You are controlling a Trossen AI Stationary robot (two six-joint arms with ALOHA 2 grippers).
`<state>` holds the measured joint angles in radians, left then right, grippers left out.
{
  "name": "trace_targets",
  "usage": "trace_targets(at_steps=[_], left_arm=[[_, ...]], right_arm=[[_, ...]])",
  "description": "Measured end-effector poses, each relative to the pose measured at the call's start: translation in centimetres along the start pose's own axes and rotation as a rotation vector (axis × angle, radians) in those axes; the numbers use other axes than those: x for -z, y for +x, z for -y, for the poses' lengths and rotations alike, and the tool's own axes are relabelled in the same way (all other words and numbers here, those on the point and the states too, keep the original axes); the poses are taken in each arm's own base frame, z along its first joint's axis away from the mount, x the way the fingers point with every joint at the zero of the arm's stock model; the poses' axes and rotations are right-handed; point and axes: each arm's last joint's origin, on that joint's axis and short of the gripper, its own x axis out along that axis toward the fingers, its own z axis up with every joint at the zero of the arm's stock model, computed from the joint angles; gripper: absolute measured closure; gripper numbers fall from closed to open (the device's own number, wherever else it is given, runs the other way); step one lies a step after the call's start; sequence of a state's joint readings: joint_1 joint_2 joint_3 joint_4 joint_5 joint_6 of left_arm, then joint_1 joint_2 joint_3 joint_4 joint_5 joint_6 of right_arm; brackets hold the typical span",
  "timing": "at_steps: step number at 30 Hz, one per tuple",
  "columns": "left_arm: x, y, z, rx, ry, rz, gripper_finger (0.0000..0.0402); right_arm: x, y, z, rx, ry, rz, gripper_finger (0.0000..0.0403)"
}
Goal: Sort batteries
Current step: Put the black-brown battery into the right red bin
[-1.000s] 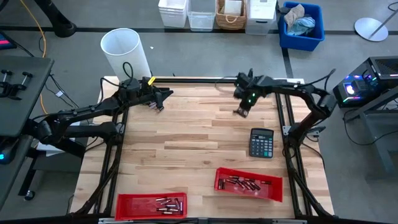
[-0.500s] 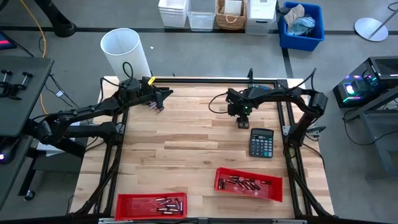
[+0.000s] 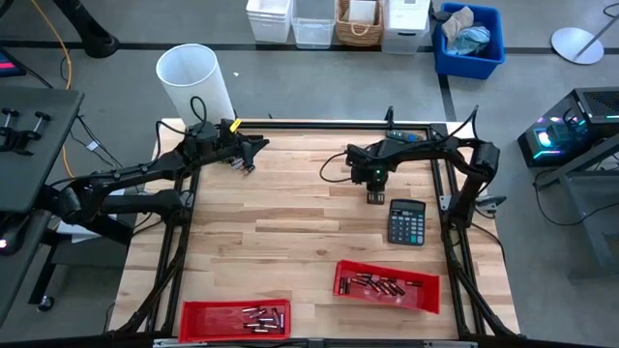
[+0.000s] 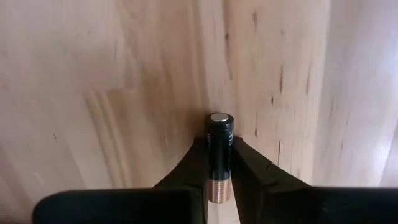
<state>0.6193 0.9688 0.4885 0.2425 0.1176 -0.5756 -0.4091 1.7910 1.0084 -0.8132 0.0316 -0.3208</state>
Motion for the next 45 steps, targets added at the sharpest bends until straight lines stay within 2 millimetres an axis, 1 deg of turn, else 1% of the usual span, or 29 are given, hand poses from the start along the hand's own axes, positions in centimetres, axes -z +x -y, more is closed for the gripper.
trace_targets(at_steps=[3, 4, 7, 8, 10, 12, 13, 17, 21, 23, 25, 27, 28, 31, 35, 38, 40, 41, 43, 45], left_arm=[[-0.5, 0.0, 0.3, 0.033, -0.051, 0.053, 0.0195], [-0.8, -0.1, 0.4, 0.05, -0.068, 0.08, 0.0195], [-1.6, -0.2, 0.8, 0.1, -0.07, 0.156, 0.0195], [-1.8, -0.2, 0.9, 0.11, -0.056, 0.172, 0.0195], [-1.9, -0.3, 1.0, 0.118, -0.02, 0.183, 0.0195], [-1.8, -0.2, 1.0, 0.123, 0.009, 0.173, 0.0195], [-1.7, -0.2, 1.0, 0.125, 0.019, 0.162, 0.0195], [-1.2, -0.1, 0.9, 0.106, 0.03, 0.11, 0.0195], [-1.0, -0.1, 1.0, 0.113, -0.007, 0.092, 0.0195], [-0.9, -0.1, 1.1, 0.13, -0.017, 0.085, 0.0195], [-0.8, -0.1, 1.3, 0.149, -0.013, 0.071, 0.0195], [-0.7, -0.1, 1.4, 0.168, -0.002, 0.059, 0.0195], [-0.7, -0.1, 1.5, 0.172, 0.006, 0.056, 0.0195], [-0.5, 0.0, 1.8, 0.187, 0.035, 0.047, 0.0195], [0.0, 0.0, 2.8, 0.215, 0.077, 0.004, 0.0195], [-0.3, 0.0, 4.2, 0.185, 0.162, -0.089, 0.0195], [-0.6, 0.1, 5.0, 0.065, 0.232, -0.192, 0.0195], [-0.8, 0.2, 5.2, -0.03, 0.276, -0.268, 0.0195], [-1.1, 0.7, 5.2, -0.236, 0.395, -0.427, 0.0195], [-1.0, 1.7, 4.5, -0.413, 0.457, -0.604, 0.0195]], right_arm=[[0.1, -1.6, -0.6, -0.01, 0.075, 0.025, 0.037], [0.1, -2.6, -0.9, -0.018, 0.089, 0.045, 0.037], [0.3, -6.7, -2.4, -0.088, 0.155, 0.182, 0.037], [0.6, -7.9, -3.2, -0.12, 0.165, 0.216, 0.037], [1.1, -10.1, -5.4, -0.19, 0.173, 0.273, 0.037], [1.6, -12.3, -8.1, -0.296, 0.17, 0.347, 0.037], [1.9, -13.0, -9.6, -0.348, 0.166, 0.356, 0.037], [3.0, -13.7, -16.2, -0.449, 0.137, 0.31, 0.037], [3.5, -13.5, -22.6, -0.569, 0.082, 0.313, 0.037], [3.5, -13.1, -25.0, -0.612, 0.07, 0.32, 0.037], [3.5, -12.6, -26.6, -0.625, 0.094, 0.308, 0.037], [3.6, -11.5, -27.3, -0.6, 0.136, 0.245, 0.0365], [3.5, -11.1, -27.3, -0.584, 0.164, 0.221, 0.0352], [3.2, -10.2, -27.3, -0.545, 0.204, 0.183, 0.0292], [2.9, -10.0, -27.2, -0.553, 0.138, 0.183, 0.021], [2.7, -10.6, -26.2, -0.528, 0.131, 0.176, 0.0169], [2.6, -11.1, -25.2, -0.479, 0.124, 0.178, 0.016], [2.6, -11.4, -24.8, -0.45, 0.108, 0.19, 0.0159], [2.7, -12.3, -23.7, -0.375, 0.078, 0.245, 0.016], [2.8, -13.0, -22.5, -0.321, 0.067, 0.295, 0.0164]])
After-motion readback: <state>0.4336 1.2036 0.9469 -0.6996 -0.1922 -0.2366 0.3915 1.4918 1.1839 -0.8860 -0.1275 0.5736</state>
